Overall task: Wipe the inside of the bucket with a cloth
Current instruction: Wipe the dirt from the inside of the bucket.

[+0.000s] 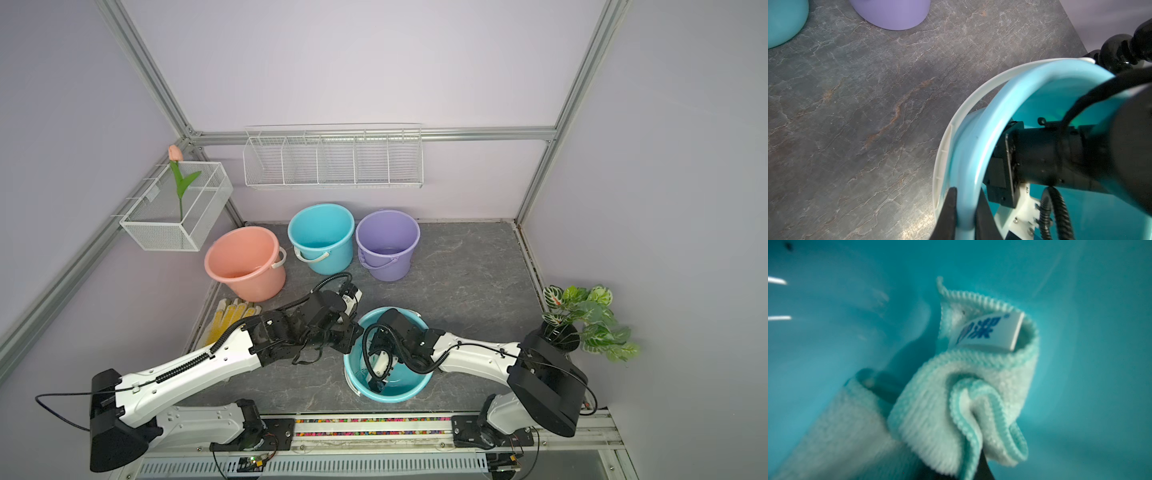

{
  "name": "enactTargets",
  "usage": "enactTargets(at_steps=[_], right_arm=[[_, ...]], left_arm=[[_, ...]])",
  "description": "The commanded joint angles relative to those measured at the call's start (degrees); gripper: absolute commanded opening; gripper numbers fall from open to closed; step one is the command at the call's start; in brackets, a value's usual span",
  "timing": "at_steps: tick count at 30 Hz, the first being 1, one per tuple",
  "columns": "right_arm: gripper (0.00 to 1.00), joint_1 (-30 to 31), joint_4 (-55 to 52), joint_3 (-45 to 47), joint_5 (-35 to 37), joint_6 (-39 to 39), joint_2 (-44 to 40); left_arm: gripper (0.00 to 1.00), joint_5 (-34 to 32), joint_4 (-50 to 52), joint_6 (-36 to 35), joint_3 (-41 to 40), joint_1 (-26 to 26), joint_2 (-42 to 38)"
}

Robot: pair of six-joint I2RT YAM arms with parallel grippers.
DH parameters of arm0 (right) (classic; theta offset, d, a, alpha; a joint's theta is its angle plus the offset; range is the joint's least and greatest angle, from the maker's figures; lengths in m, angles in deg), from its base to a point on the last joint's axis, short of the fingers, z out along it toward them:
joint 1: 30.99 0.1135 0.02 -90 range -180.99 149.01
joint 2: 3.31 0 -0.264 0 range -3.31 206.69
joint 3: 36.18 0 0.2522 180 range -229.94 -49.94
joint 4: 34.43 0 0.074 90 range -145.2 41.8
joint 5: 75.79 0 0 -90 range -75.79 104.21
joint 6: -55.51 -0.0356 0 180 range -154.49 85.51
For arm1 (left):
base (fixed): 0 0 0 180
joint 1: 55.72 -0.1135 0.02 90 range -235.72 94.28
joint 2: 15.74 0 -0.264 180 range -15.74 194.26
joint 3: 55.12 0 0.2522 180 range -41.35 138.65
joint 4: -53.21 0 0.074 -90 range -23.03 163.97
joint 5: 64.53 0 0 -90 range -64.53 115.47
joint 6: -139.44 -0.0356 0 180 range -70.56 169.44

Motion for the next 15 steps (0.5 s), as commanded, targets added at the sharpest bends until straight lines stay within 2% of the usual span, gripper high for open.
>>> enactTargets(at_steps=[1,8,15], right_arm=[[0.07,0.1,4.3,1.8,-2.9,-2.7,3.5],[0.07,0.0,2.2,1.9,-3.4,-5.0,4.0],[0.07,0.1,-3.2,-1.1,-1.2,-7.0,-3.5]], left_arm=[[0.0,2.9,-1.9,-1.2,1.4,0.8,-1.0],[0.0,1.8,-1.7,-0.9,0.2,0.8,-3.4],[0.0,-3.6,-2.1,1.9,-1.4,0.8,-5.0]])
